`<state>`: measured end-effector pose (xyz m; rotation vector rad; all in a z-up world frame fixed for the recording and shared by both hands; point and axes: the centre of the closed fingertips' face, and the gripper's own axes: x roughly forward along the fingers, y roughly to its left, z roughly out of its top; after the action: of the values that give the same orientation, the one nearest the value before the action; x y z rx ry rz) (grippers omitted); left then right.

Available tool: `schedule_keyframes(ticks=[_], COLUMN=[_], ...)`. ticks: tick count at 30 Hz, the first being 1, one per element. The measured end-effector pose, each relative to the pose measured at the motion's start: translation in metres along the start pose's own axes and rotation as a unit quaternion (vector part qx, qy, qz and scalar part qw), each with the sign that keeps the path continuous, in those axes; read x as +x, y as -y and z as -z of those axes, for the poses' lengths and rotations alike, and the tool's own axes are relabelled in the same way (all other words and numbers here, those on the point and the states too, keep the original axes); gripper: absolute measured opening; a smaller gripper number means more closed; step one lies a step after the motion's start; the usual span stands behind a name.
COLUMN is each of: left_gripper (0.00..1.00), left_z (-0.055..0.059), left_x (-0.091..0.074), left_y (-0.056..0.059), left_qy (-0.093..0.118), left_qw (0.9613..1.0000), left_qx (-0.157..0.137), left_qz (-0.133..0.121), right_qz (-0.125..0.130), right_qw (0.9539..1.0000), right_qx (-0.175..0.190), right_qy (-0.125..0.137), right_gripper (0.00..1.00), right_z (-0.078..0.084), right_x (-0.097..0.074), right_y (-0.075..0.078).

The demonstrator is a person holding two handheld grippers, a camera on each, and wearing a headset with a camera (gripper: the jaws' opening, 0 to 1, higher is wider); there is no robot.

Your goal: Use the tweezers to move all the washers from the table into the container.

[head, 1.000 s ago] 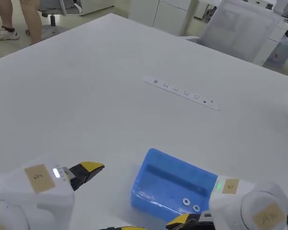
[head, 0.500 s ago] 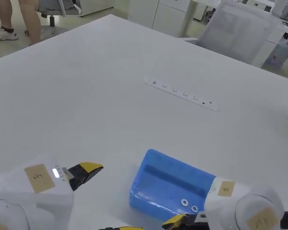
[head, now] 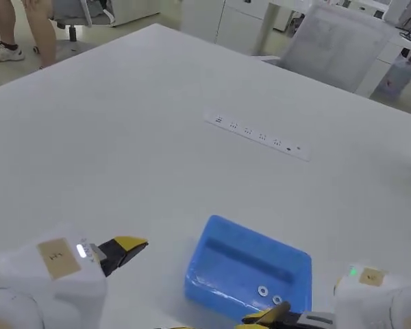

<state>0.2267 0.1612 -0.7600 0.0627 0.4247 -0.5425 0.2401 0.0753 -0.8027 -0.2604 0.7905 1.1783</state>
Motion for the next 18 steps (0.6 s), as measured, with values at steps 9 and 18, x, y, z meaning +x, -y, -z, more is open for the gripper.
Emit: schedule_keyframes(ticks=[9, 18], left_gripper=[0.69, 0.69], left_z=[0.001, 0.001], left_x=[0.001, 0.001], left_y=[0.001, 0.002], left_qy=[-0.003, -0.006], left_qw=[1.0000, 1.0000], left_qx=[0.001, 0.004], left_qz=[0.003, 0.006], right_qz=[0.016, 0.047], right_qw=[0.9995, 0.9970], right_qx=[0.000, 0.025], right_qy=[0.028, 0.056], right_gripper=[0.04, 0.04], right_z=[-0.025, -0.042], right_x=[-0.020, -0.022], right_y=[0.000, 0.017])
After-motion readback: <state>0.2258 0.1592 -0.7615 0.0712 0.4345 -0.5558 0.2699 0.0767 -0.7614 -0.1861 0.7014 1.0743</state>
